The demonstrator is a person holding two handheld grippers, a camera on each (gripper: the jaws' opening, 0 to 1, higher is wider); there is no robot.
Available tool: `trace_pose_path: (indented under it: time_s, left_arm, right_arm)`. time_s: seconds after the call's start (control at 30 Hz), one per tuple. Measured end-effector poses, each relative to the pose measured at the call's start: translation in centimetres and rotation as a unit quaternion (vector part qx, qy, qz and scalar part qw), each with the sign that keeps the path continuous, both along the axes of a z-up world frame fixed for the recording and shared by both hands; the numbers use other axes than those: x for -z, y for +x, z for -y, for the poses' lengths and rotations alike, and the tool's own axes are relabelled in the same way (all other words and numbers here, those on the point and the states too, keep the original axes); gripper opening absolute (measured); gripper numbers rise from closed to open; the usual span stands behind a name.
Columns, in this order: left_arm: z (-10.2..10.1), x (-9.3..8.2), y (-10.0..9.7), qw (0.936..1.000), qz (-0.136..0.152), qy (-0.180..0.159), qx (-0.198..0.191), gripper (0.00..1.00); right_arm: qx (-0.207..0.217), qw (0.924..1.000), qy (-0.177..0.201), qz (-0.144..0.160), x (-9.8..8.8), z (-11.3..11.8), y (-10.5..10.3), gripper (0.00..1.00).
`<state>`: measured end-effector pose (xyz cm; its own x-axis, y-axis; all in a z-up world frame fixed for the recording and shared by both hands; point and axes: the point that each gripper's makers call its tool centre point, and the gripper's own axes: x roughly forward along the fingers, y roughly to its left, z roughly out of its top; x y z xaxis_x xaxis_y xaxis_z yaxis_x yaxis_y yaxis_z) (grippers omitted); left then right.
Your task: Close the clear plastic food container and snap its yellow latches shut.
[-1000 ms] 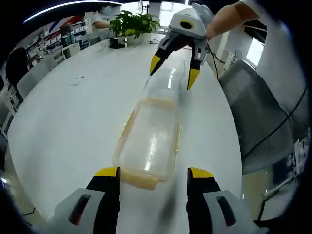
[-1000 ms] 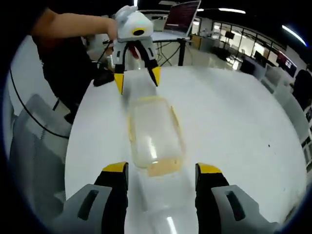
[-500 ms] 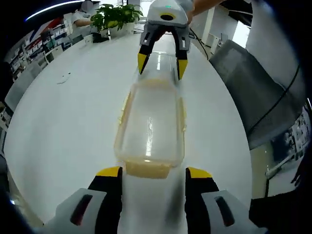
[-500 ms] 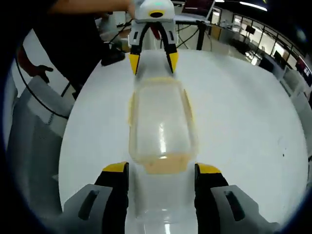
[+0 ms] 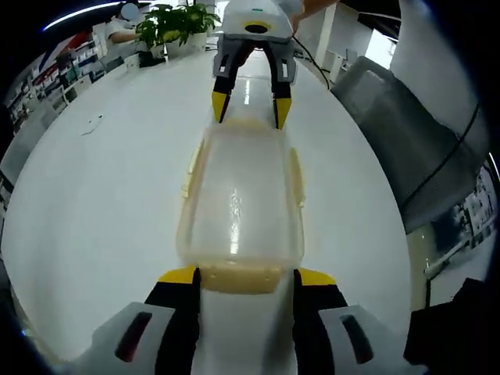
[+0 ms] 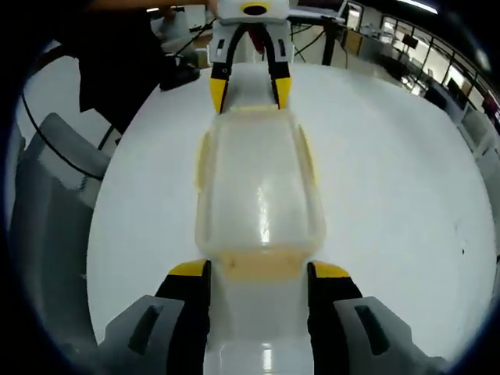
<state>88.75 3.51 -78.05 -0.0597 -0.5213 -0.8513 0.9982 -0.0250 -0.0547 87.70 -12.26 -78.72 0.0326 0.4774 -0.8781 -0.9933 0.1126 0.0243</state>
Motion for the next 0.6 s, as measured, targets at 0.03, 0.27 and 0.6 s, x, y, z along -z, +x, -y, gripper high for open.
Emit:
trace_pose_path:
  time_s: [0.03,0.27,0.6]
  left_arm:
    - [-0.02,0.01,0.04,1.0,0.001,-0.001,-0.001,0.41]
    - [-0.05,0.23,0.54,0.9998,0.016,-0.007,0.004,0.38]
    - [0.16,0.03,0.37,0.9993,0.035,-0.007,0.008,0.34]
  right_arm:
    - [0.001,1.0,-0.002,-0.001,0.02,0.01,-0.01,0.44]
    - [-0.012,0.9998,-0.011,0.015,0.12,-0.01,0.18,0.41]
    - [-0.022,0.9996,-0.009,0.016,0.09,-0.11,-0.03,0.38]
